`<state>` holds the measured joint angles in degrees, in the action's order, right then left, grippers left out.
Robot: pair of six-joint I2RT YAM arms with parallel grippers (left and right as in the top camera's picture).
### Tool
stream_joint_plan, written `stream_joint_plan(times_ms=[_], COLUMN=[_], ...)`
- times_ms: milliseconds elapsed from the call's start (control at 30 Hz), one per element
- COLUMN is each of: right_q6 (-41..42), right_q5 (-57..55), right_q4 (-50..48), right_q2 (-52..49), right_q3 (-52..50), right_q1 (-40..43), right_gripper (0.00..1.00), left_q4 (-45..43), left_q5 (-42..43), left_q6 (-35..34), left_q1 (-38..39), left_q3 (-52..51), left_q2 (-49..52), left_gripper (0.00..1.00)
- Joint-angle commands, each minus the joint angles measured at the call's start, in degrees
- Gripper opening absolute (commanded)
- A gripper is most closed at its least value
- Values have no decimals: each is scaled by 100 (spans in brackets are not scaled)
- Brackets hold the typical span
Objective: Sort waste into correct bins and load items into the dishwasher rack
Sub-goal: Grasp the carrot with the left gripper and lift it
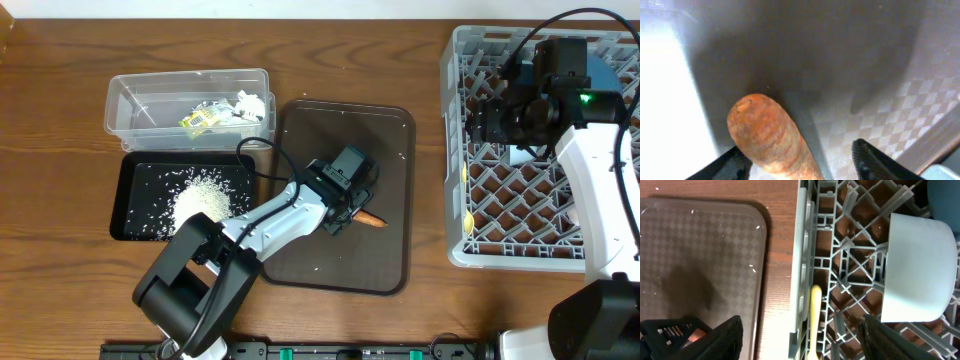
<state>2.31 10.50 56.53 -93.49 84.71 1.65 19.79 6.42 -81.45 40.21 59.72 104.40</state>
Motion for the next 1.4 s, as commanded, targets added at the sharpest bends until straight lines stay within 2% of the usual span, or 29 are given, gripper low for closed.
stream_joint_plan(times_ms=[0,200,433,600,1233,1367], right_q6=[-70,-70,-70,-70,-70,-70], right_q5=[-17,-15,-15,-15,-13,-13], right_q4=[2,-15,-11,2,68,101], right_q2=[131,131,131,131,131,131], right_q3=[133,133,133,133,133,133], right_q1=[31,31,31,31,31,31], right_gripper=[73,73,73,73,72,73], left_q4=[55,52,52,52,48,48], left_q5=[-452,-857,-1008,-984,-815,-861], left_q6=[-22,-4,212,212,210,350], left_q1=[-15,-15,-15,9,280,278], left_q3=[-98,-98,-98,-101,-101,-101], left_q2=[267,267,271,271,271,271], left_gripper=[61,50,49,41,43,37])
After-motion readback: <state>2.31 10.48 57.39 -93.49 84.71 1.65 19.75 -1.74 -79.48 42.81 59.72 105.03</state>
